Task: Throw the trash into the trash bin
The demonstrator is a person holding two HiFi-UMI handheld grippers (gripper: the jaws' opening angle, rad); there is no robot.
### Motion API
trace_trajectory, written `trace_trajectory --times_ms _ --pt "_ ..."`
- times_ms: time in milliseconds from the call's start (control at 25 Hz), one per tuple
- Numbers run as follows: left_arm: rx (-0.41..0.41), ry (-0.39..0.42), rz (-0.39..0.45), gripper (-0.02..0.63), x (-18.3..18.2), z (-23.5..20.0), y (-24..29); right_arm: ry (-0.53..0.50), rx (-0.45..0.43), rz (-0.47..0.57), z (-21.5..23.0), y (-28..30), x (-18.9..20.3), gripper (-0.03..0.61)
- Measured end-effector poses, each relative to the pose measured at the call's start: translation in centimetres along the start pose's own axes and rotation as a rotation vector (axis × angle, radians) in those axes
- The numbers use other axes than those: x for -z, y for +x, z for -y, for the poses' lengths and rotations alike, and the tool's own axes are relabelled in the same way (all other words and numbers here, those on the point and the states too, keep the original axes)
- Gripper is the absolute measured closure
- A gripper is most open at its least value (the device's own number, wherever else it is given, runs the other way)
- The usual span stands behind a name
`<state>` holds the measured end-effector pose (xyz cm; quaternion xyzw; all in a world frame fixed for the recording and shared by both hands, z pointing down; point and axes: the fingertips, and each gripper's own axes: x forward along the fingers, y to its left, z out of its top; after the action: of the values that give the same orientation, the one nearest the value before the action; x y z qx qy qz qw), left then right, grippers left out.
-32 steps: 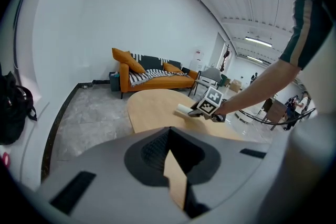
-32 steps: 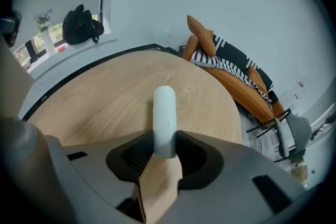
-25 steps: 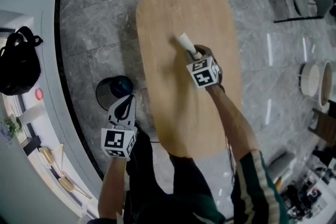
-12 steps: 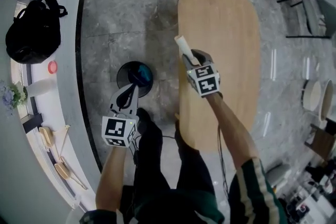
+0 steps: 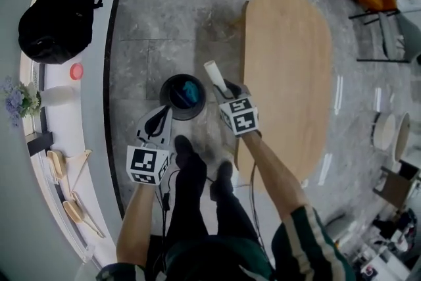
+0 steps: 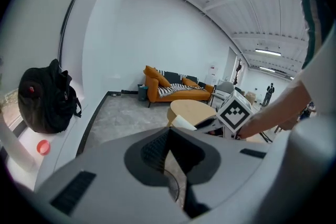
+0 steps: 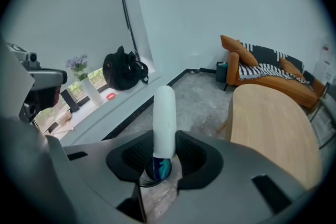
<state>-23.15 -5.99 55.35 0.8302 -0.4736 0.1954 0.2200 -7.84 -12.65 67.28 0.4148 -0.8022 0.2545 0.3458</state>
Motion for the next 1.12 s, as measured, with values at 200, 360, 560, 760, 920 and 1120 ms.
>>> trace_trajectory --times_ms 200,360,560,760,920,1120 --pt "-0.036 -0.021 0.035 0.612 2.3 -0.6 -1.2 -0.055 -0.006 -0.023 -3.9 1.3 2.3 0.449" --pt "-0.074 -0.027 0.046 0.612 5.8 -0.6 -1.6 -0.114 -0.029 -0.031 -6.5 3.3 5.1 0.449" --pt "-0.124 -0.032 0.065 0.612 10.2 -1.5 -2.0 -0.16 -0.064 -0.057 -8.8 6.4 8.9 0.449" --pt "-0.154 -0.068 0.094 0.612 14.2 -3.7 -1.0 -0.182 -0.08 -0.074 -9.9 10.7 12.0 0.449" --pt "-0.157 -0.086 0.108 0.612 17.7 -4.8 0.7 -0.167 -0.084 -0.081 -10.2 14.1 14.3 0.449" --pt "-0.174 -0.097 0.111 0.612 20.9 -6.5 1.9 -0.139 -0.102 -0.097 -10.5 18.1 16.7 0.448"
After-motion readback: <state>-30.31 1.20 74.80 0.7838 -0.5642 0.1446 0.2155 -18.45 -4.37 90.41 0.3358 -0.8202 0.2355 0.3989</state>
